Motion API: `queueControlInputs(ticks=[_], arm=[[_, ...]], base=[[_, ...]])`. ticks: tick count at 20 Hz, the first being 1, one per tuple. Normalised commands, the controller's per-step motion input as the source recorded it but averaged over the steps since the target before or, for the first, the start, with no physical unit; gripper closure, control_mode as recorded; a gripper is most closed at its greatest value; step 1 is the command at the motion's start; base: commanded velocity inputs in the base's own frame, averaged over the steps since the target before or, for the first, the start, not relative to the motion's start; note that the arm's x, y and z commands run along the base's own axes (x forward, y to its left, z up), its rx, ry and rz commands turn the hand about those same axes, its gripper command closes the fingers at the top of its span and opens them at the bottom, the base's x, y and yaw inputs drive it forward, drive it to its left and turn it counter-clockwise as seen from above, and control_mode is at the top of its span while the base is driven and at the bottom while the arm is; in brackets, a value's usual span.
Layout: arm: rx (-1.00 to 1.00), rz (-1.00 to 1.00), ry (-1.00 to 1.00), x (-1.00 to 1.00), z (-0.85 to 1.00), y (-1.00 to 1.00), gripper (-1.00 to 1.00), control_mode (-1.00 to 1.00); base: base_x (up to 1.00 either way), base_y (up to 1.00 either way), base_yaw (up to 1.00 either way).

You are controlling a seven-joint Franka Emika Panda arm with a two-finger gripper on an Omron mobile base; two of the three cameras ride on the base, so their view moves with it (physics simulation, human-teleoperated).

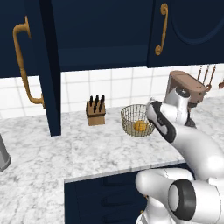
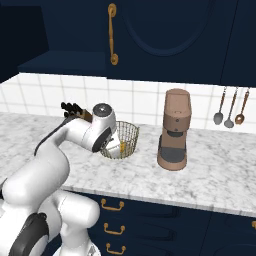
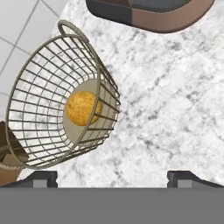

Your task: Open the cabinet, pick up the bread from the cabinet and place it in the basket. Then move the basket to the dining counter.

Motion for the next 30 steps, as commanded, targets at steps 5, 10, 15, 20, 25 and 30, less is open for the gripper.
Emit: queueControlInputs(ticks=[5,10,15,20,25,30], arm=[[0.00,-0.04,0.03,0.53,-0.20,-0.08,-1.00,-1.00],[0.00,0.00,0.02,0.46,-0.14,-0.29,-1.00,-1.00],[0.00,0.00,0.05,0.34,-0.21,-0.08,-1.00,-1.00],[0.00,0.00,0.11,0.28,-0.44,0.00,-1.00,-1.00],[0.00,0.00,0.10,0.15,-0.51,0.00,-1.00,-1.00],[0.00,0.00,0.00,0.21,-0.21,0.09,-1.00,-1.00]], base=[[0.00,0.00,0.00],[0.00,0.00,0.00],[0.00,0.00,0.00],[0.00,0.00,0.00],[0.00,0.00,0.00],[0.00,0.00,0.00]])
